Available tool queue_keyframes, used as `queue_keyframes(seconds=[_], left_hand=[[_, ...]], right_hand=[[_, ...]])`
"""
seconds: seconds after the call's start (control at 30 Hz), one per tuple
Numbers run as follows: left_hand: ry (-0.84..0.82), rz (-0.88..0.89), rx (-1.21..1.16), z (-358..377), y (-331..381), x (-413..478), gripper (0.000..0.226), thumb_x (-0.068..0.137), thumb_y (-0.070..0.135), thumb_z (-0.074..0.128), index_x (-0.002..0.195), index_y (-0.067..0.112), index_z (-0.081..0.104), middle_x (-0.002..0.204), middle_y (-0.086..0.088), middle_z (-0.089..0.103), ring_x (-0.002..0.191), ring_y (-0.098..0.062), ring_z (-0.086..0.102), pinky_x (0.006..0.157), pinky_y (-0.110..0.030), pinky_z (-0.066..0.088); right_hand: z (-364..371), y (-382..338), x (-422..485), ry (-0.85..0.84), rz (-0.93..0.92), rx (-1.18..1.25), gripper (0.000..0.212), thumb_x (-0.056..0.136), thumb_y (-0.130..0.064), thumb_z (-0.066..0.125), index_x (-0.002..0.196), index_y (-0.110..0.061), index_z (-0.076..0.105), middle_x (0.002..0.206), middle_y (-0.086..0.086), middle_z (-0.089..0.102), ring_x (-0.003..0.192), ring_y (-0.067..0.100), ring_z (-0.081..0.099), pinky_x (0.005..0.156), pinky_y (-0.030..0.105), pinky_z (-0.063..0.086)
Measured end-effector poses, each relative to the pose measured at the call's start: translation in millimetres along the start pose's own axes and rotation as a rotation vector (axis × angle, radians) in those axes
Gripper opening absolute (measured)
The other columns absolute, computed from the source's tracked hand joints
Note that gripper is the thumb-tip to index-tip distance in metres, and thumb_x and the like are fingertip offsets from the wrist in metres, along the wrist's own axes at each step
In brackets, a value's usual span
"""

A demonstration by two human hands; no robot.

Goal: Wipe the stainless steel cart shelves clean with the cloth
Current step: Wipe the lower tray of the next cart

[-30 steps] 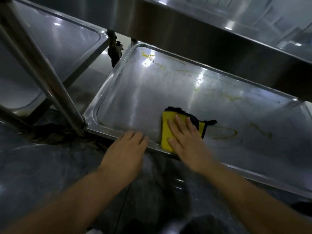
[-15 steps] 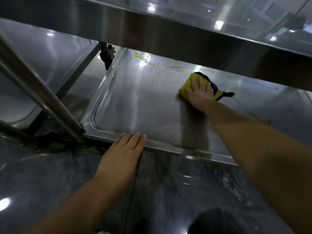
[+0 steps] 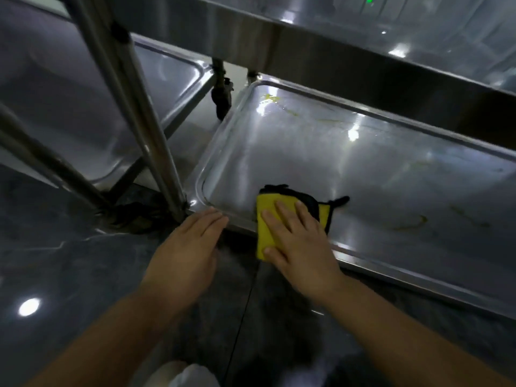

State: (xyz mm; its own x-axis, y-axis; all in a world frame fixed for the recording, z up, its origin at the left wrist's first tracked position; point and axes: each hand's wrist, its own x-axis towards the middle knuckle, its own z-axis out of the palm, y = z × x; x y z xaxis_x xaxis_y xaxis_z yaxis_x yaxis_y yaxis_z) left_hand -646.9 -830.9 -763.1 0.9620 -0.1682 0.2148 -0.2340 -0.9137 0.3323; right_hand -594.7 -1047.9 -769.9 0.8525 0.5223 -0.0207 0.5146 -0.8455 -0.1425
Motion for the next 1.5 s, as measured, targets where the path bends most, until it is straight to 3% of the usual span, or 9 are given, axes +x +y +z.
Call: queue_keyframes(seconds=[0.2, 0.5, 0.67, 0.87, 1.1, 1.2, 1.3, 1.4, 1.5], left_hand=[[0.078, -0.127, 0.062, -24, -27, -18, 0.045, 0.080, 0.020, 0.039, 0.114, 0.006, 0.064, 0.113, -0.009, 0.065, 0.112, -0.021, 0.046, 0.091, -0.031, 0.044], [0.037, 0.001, 0.081, -10, -5, 0, 0.039, 0.076, 0.012, 0.055, 0.113, 0.006, 0.065, 0.112, -0.010, 0.065, 0.110, -0.020, 0.047, 0.096, -0.031, 0.041], [-0.055, 0.138, 0.072, 10, 35, 20, 0.052, 0.061, 0.000, 0.077, 0.112, 0.006, 0.067, 0.115, -0.009, 0.065, 0.107, -0.027, 0.060, 0.098, -0.032, 0.041], [-0.030, 0.320, -0.008, 33, 74, 39, 0.043, 0.074, 0.012, 0.046, 0.111, 0.006, 0.067, 0.117, -0.010, 0.064, 0.111, -0.024, 0.053, 0.098, -0.032, 0.040], [-0.154, 0.404, 0.047, 56, 90, 35, 0.048, 0.074, 0.012, 0.046, 0.118, 0.001, 0.064, 0.121, -0.014, 0.063, 0.107, -0.030, 0.062, 0.093, -0.044, 0.047], [-0.189, 0.378, 0.055, 54, 93, 31, 0.059, 0.060, 0.009, 0.062, 0.119, 0.001, 0.063, 0.123, -0.014, 0.062, 0.109, -0.030, 0.062, 0.100, -0.033, 0.041], [-0.207, 0.370, 0.054, 48, 94, 31, 0.061, 0.059, 0.008, 0.067, 0.120, 0.002, 0.063, 0.125, -0.012, 0.061, 0.110, -0.029, 0.061, 0.096, -0.038, 0.046], [-0.239, 0.351, 0.063, 48, 95, 29, 0.076, 0.047, 0.004, 0.083, 0.120, 0.000, 0.062, 0.126, -0.015, 0.060, 0.112, -0.030, 0.060, 0.101, -0.034, 0.041], [-0.216, 0.348, 0.084, 50, 96, 26, 0.064, 0.060, 0.007, 0.072, 0.122, -0.001, 0.060, 0.127, -0.016, 0.059, 0.114, -0.030, 0.059, 0.102, -0.037, 0.040]], right_hand=[[6, -84, 79, 0.049, -0.105, 0.077, 0.067, 0.084, -0.032, 0.067, 0.144, -0.030, 0.036, 0.153, 0.002, 0.029, 0.137, 0.036, 0.022, 0.104, 0.048, 0.027], [10, -11, 11, 0.214, -0.086, -0.024, 0.076, 0.060, -0.036, 0.085, 0.129, -0.026, 0.056, 0.133, 0.002, 0.055, 0.118, 0.034, 0.052, 0.088, 0.044, 0.046], [8, 78, -68, 0.266, 0.046, -0.053, 0.081, 0.060, -0.041, 0.086, 0.131, -0.030, 0.048, 0.135, 0.001, 0.054, 0.123, 0.029, 0.045, 0.090, 0.044, 0.044], [-4, 166, -161, 0.331, 0.290, -0.023, 0.084, 0.058, -0.026, 0.091, 0.130, -0.026, 0.047, 0.136, 0.010, 0.050, 0.117, 0.035, 0.045, 0.093, 0.050, 0.041], [-4, 174, -190, 0.440, 0.558, 0.016, 0.073, 0.055, -0.013, 0.092, 0.122, -0.013, 0.064, 0.128, 0.019, 0.055, 0.114, 0.046, 0.050, 0.096, 0.053, 0.038], [6, 145, -169, 0.490, 0.518, 0.007, 0.068, 0.056, -0.020, 0.090, 0.120, -0.015, 0.066, 0.127, 0.016, 0.058, 0.114, 0.043, 0.050, 0.096, 0.050, 0.038], [13, 107, -127, 0.498, 0.397, 0.059, 0.066, 0.056, -0.029, 0.082, 0.120, -0.021, 0.065, 0.128, 0.011, 0.058, 0.115, 0.039, 0.049, 0.096, 0.040, 0.034], [16, 65, -85, 0.442, 0.282, 0.074, 0.071, 0.053, -0.024, 0.083, 0.122, -0.025, 0.063, 0.130, 0.008, 0.058, 0.117, 0.039, 0.051, 0.090, 0.047, 0.042], [15, 57, -72, 0.390, 0.196, 0.063, 0.074, 0.054, -0.020, 0.085, 0.125, -0.025, 0.062, 0.133, 0.006, 0.056, 0.121, 0.038, 0.050, 0.089, 0.047, 0.044]])
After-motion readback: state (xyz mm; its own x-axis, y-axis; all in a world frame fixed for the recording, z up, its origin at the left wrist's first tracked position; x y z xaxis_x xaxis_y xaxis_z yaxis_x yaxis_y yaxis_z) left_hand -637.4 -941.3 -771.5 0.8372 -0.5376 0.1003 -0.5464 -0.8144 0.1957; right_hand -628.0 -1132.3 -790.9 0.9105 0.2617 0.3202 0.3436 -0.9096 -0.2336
